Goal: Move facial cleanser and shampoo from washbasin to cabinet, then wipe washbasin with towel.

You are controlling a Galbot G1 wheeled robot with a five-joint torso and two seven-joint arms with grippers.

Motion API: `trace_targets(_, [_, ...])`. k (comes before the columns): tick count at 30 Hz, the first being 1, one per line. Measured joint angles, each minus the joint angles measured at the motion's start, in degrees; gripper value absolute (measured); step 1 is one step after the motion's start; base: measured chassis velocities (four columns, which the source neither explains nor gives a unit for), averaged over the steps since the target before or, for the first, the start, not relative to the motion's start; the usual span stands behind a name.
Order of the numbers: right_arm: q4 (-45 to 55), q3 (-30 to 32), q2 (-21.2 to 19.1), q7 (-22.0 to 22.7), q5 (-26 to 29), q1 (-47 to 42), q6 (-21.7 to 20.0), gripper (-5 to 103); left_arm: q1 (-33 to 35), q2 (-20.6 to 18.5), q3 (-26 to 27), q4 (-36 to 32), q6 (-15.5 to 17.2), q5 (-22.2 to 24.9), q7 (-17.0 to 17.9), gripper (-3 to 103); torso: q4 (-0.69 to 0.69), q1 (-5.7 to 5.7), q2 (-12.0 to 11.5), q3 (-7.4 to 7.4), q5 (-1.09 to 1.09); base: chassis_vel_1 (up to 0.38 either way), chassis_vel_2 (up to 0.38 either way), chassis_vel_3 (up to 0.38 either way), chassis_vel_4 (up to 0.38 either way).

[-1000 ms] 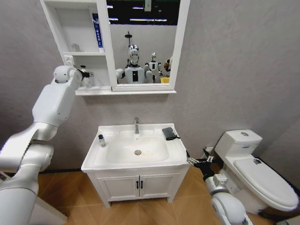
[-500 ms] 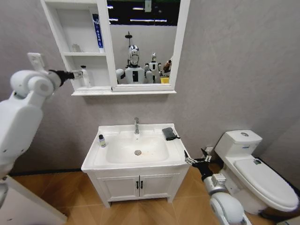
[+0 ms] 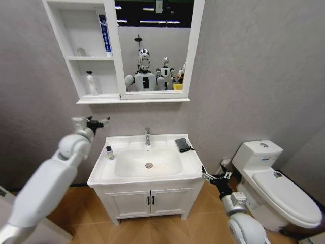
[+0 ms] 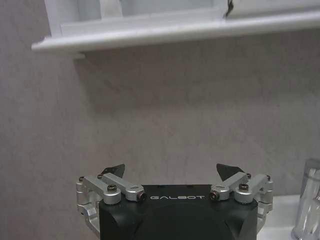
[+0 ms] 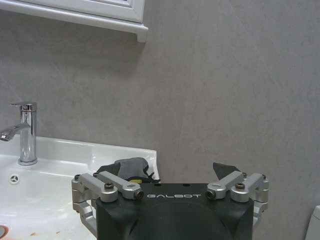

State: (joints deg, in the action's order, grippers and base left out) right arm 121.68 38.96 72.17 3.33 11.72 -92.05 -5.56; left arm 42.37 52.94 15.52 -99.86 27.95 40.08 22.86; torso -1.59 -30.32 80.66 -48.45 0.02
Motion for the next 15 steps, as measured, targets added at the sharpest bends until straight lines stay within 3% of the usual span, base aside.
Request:
trace_targets(2, [-0.34,0.26,-0.13,-0.01,0.29,-0.02,0.21,100,1.92,3.27,0.29,5.15,-5.08,-5.62,-2.64,100,-0.01,0.01,0.00,0.00,0.00,0.000,0.000,0.000,0.000])
trace_targets(5, [-0.53,0.21,-0.13,-0.02,0.33,0.10,0.29,100,3.21,4.99,0.61,7.14,-6.84,-8.09,-3.19,100,0.00,0.01,0.00,0.00,-0.01,0.000,0.000,0.000,0.000])
trace_targets(15, [-0.73,-0.02,0.48,-0.09,0.09,-0.28,0.72,100,6.45,7.81,0.73,9.37,-5.54,-9.71,-1.69,100,0.00,0.01,0.00,0.00,-0.01,0.000,0.000,0.000,0.000])
